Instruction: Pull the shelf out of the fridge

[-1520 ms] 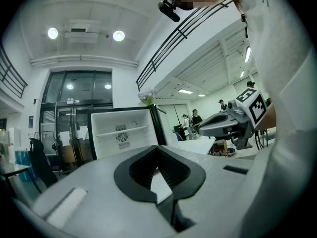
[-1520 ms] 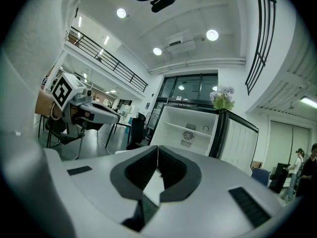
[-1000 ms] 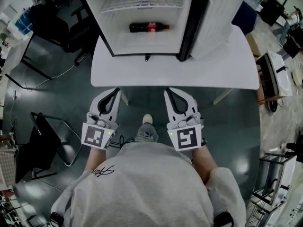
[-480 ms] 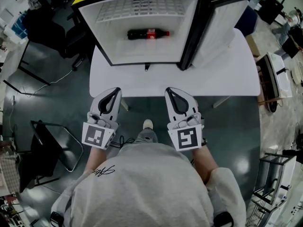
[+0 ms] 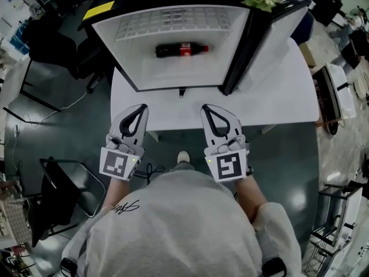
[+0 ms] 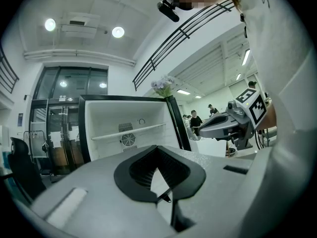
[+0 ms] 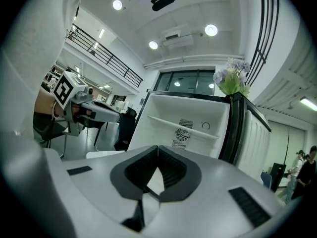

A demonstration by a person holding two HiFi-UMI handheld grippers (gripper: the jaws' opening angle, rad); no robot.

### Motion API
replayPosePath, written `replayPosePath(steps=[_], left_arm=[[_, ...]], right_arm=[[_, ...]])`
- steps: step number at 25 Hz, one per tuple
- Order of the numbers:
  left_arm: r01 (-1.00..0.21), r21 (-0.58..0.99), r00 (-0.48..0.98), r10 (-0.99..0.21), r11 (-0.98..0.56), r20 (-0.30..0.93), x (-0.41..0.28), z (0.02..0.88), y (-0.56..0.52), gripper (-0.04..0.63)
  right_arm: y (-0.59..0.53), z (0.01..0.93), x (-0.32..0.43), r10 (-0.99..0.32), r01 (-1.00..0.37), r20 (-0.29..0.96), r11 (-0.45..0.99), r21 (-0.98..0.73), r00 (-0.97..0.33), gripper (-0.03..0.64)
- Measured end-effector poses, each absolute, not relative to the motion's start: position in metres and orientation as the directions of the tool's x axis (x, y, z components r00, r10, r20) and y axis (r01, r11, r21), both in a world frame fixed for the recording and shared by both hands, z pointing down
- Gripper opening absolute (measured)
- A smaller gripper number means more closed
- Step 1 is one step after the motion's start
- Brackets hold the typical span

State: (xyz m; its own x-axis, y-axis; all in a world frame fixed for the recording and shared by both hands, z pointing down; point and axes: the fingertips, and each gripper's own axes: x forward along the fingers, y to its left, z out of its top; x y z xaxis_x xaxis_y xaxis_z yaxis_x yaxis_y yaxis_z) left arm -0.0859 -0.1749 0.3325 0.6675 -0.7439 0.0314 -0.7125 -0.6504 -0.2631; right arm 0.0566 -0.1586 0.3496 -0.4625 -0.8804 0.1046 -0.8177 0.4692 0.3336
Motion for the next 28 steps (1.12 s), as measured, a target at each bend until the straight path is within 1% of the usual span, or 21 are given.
replayPosePath(steps=[7,11,21,28], left_arm=[[-0.709,-0.254,0.673,-0.739,-0.658,0.037,-0.094,0.332,-0.213,0.005],[-0.690,-0.287,0.687,-0.726,-0.664,0.026,-0.098,0.333,-0.230,0.005],[-0.663,-0.299,0.711,-0.702,-0.687,0.037,-0.096,0.336,-0.264,0.005],[-0.678,-0.287,0.692,-0.719,-0.677,0.061,-0.082,0.333,-0.275,0.003]], right_arm=[[-0.196,0.347,0.048,-0.889,-0.825,0.090,0.452,0.340,-0.450,0.012],[-0.213,0.346,0.044,-0.895,-0.833,0.079,0.439,0.336,-0.440,0.012],[-0.247,0.345,0.049,-0.916,-0.859,0.058,0.393,0.329,-0.397,0.012],[-0.259,0.332,0.056,-0.904,-0.845,0.044,0.415,0.337,-0.426,0.012]])
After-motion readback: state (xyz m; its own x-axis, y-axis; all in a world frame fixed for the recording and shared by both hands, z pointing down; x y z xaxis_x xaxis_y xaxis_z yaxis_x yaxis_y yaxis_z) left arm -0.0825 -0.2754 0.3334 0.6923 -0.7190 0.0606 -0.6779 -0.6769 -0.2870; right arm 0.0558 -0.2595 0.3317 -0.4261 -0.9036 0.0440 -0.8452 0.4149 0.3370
